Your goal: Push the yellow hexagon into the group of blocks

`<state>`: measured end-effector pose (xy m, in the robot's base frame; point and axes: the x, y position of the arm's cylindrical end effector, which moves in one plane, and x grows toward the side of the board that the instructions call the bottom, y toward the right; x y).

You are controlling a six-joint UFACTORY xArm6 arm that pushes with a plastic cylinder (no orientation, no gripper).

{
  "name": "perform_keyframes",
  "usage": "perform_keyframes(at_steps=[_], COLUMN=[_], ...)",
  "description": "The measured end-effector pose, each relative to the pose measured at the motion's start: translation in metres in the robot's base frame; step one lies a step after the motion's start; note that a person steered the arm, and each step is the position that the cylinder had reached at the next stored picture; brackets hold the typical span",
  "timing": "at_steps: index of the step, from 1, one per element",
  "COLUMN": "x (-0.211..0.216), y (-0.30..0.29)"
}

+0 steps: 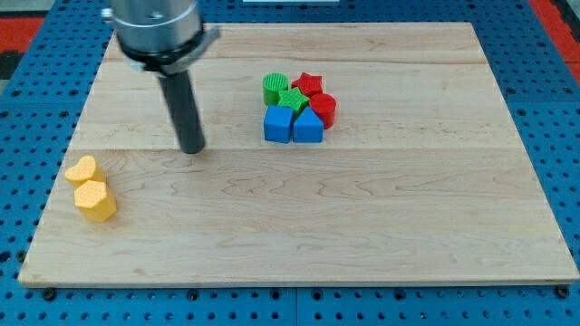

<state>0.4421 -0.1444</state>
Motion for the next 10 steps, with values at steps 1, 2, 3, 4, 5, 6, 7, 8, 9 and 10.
perform_keyframes(at_steps=[1,2,3,4,5,6,7,8,9,10], x=[0.016,0.062,0.117,0.135,0.130,0.106,0.096,0.102,0.099,0.088], y=[-0.035,-0.009,-0.068,-0.139,-0.160,-0.159,-0.160,-0.142,-0.109,-0.060])
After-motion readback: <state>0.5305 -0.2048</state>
